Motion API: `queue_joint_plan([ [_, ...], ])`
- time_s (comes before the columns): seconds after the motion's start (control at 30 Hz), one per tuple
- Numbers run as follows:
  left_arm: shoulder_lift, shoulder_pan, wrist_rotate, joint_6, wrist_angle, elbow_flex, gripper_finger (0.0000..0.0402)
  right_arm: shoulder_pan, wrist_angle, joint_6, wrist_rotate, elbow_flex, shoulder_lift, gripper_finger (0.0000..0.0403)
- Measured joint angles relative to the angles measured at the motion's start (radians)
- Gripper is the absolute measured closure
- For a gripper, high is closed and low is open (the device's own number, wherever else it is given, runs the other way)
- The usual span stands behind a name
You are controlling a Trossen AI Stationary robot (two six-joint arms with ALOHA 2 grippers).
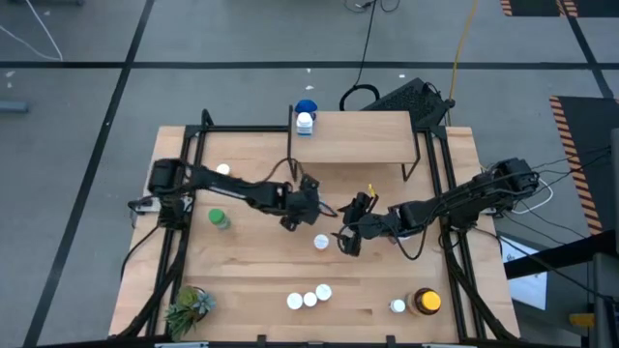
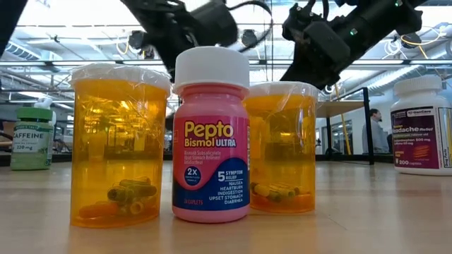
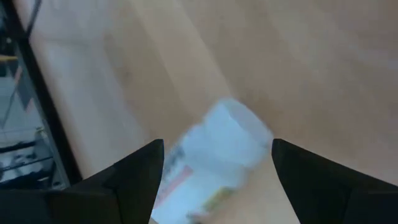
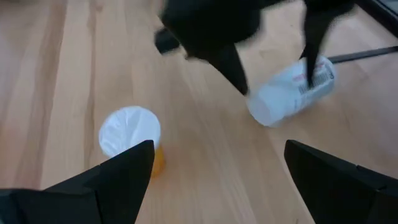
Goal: Pick and place medicine bottles onto shelf by color
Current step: Put the white bottle on the shelf
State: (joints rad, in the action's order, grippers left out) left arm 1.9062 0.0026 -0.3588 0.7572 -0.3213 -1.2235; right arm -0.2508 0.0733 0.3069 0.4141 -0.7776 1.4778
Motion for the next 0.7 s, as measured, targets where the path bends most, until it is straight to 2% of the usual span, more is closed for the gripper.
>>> queue_joint_plan([
  [0.3, 0.094, 0.038, 0.051, 0.098, -0.148, -0.158, 0.0101, -0.009, -0.062, 0.006, -0.001, 0.000, 0.000, 0.0046],
  [0.53, 0.114, 0.133, 0.035, -0.034, -0.090, -0.172, 0.0101, -0.013, -0.048, -0.011, 0.001, 0.000, 0.000, 0.0046],
  [0.7, 0.126, 0.159, 0.028, -0.085, -0.085, -0.174, 0.0101, -0.013, -0.047, -0.011, 0.000, 0.000, 0.000, 0.0046],
])
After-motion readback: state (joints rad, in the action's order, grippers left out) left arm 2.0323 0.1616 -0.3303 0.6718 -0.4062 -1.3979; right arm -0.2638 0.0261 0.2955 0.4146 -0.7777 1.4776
